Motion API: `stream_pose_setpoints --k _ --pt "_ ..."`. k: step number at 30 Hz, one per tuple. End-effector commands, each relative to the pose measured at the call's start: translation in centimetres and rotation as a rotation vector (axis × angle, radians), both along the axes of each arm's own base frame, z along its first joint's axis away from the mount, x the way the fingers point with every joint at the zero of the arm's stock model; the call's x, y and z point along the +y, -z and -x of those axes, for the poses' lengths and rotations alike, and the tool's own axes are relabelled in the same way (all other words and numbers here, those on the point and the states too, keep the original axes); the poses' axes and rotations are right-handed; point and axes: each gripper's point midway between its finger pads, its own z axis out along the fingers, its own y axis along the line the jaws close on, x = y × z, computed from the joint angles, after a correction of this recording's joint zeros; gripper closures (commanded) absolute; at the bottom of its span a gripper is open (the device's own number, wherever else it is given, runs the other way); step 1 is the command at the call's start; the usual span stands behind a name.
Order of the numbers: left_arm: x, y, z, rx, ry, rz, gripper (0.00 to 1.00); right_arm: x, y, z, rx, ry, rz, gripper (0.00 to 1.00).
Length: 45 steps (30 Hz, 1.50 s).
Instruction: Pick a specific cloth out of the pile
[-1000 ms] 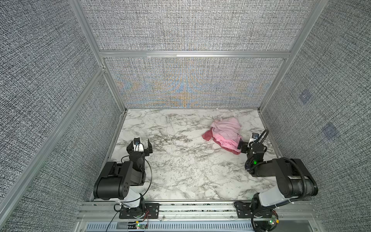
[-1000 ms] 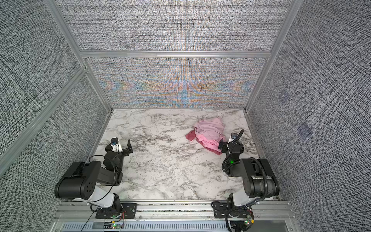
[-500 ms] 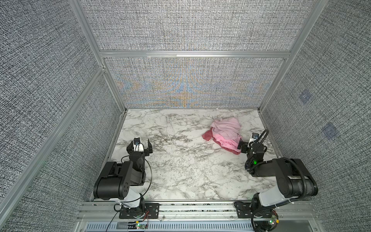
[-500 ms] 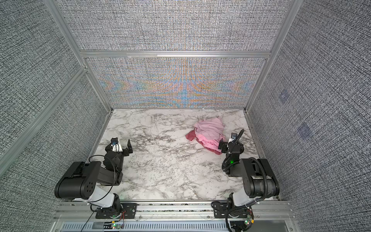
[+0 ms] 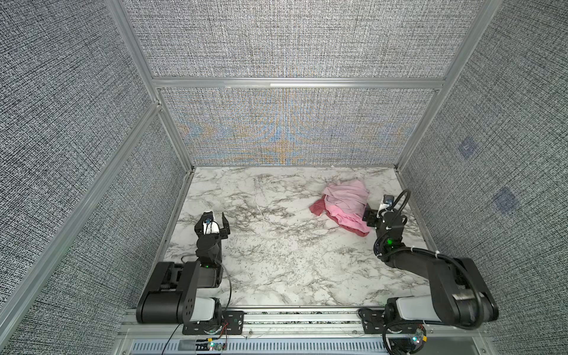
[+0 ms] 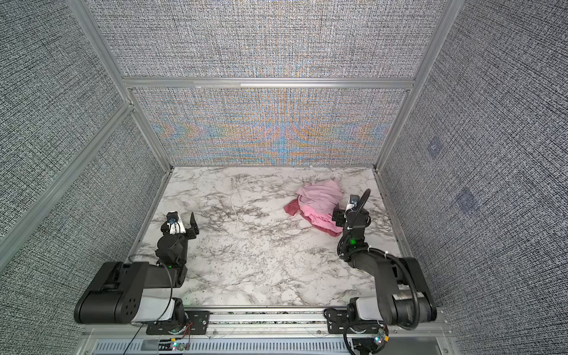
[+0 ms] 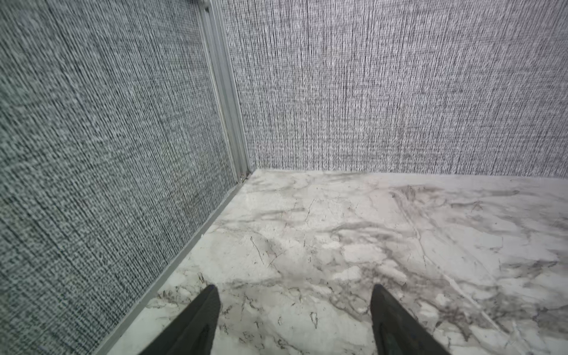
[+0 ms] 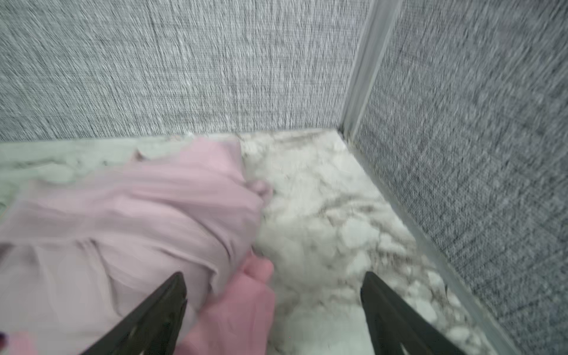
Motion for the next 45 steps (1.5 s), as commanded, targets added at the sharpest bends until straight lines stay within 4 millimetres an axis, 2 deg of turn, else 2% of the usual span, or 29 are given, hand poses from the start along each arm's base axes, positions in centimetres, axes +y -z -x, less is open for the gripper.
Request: stream_pose_setpoints --k 1,4,6,8,11,12,15,17,20,23,29,39,45 --pt "0.9 -2.4 -0.2 0.026 -0.06 0.051 0.21 1.1 -1.0 0.4 0.103 -0.01 -0.006 0.13" --pt "0.4 -5.0 -1.3 0.04 -0.038 0.117 0.24 4.5 -3.4 -0.1 0.11 -0.067 0.001 0.16" --pt "-0.3 -5.4 -2.1 0.088 -0.019 0.171 0.27 7.3 -4.0 -0.6 0.146 -0.129 -0.001 0.17" --pt "-1.2 -5.2 -2.7 0.144 0.001 0.203 0.28 10.4 -3.6 -1.0 0.203 -0.2 -0.021 0.2" --pt "-2.8 -4.7 -3.4 0.224 0.034 0.231 0.3 15.0 -1.9 -1.2 0.298 -0.301 -0.021 0.25" --pt "-3.3 -4.3 -3.5 0.251 0.044 0.241 0.3 16.8 -2.1 -1.6 0.309 -0.331 -0.017 0.27" --pt "-5.2 -3.8 -3.5 0.303 0.112 0.258 0.3 20.7 0.3 -1.9 0.399 -0.404 -0.013 0.34" --pt "-6.1 -3.4 -3.3 0.325 0.151 0.267 0.3 22.5 2.0 -2.3 0.454 -0.431 -0.029 0.37" --pt "-6.8 -2.9 -3.1 0.351 0.174 0.28 0.3 24.3 4.6 -3.3 0.529 -0.451 -0.051 0.48" --pt "-7.0 -2.5 -3.0 0.361 0.183 0.289 0.3 25.2 6.9 -4.5 0.593 -0.441 -0.049 0.49" --pt "-7.4 -1.8 -3.1 0.391 0.198 0.286 0.3 25.5 9.7 -6.3 0.649 -0.392 -0.057 0.49" --pt "-7.3 -0.8 -3.1 0.412 0.19 0.292 0.3 24.5 12.7 -7.0 0.716 -0.331 -0.038 0.45" --pt "-7.8 -0.7 -3.2 0.415 0.219 0.294 0.3 24.0 13.7 -7.7 0.731 -0.302 -0.027 0.44"
